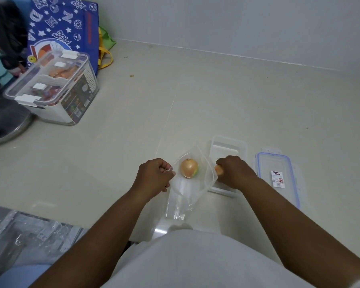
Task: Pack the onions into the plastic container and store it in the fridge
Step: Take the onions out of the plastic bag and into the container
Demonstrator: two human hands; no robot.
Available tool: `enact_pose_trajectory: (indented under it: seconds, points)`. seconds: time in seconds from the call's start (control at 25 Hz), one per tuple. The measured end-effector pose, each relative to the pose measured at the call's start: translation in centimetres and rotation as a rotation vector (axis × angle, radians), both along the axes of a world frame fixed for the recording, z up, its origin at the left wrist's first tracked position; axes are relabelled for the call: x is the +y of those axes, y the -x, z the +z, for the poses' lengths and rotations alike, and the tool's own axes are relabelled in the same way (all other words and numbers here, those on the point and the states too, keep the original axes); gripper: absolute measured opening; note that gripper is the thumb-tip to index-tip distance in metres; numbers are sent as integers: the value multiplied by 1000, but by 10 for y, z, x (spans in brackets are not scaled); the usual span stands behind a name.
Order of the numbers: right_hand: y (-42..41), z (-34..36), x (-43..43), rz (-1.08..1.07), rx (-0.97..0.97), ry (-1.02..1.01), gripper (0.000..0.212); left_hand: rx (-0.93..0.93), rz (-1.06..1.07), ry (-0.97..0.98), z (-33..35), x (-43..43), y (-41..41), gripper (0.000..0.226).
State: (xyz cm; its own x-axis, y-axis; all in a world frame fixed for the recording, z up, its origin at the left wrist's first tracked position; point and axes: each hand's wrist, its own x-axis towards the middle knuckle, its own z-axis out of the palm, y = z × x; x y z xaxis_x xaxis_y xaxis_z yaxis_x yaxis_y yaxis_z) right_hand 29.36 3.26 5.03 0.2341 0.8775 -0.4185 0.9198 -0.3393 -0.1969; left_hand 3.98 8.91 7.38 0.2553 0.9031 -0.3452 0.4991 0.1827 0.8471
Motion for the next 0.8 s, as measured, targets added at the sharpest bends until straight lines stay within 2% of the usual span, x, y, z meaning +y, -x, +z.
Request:
enact_pose_trajectory:
  seconds: [0.16, 0.24, 0.32, 0.4, 0.44, 0.48, 0.52, 0.6, 0.72, 0.8]
  points:
    - [0, -6, -4, 22, -5, 19, 22, -5, 7, 9, 0, -1, 0, 7]
    - [-3, 3, -6, 6, 16, -4, 41, -10, 15, 11, 0, -1, 1, 7]
    - [1, 25, -7, -72, 85, -229, 52, -13, 22, 14, 0, -1, 2, 7]
    - [14, 54, -8, -99, 187, -621, 38, -18, 31, 20, 0, -2, 2, 7]
    - [22, 67, -8, -42, 248, -764, 28, -22, 35, 23, 0, -2, 1, 7]
    - [33, 78, -6, 61, 324, -821, 22, -26, 38, 25, 0, -2, 1, 7]
    - [45, 84, -5, 176, 384, -785, 19, -27, 37, 25, 0, -3, 1, 6]
    - [66, 77, 3, 320, 354, -526, 24, -25, 33, 18, 1, -3, 0, 6]
    - [84, 40, 18, 409, 12, -176, 28, -17, 27, 5, 3, -3, 0, 6]
    - [87, 19, 23, 451, -131, -122, 27, -19, 28, 5, 3, -4, 1, 6]
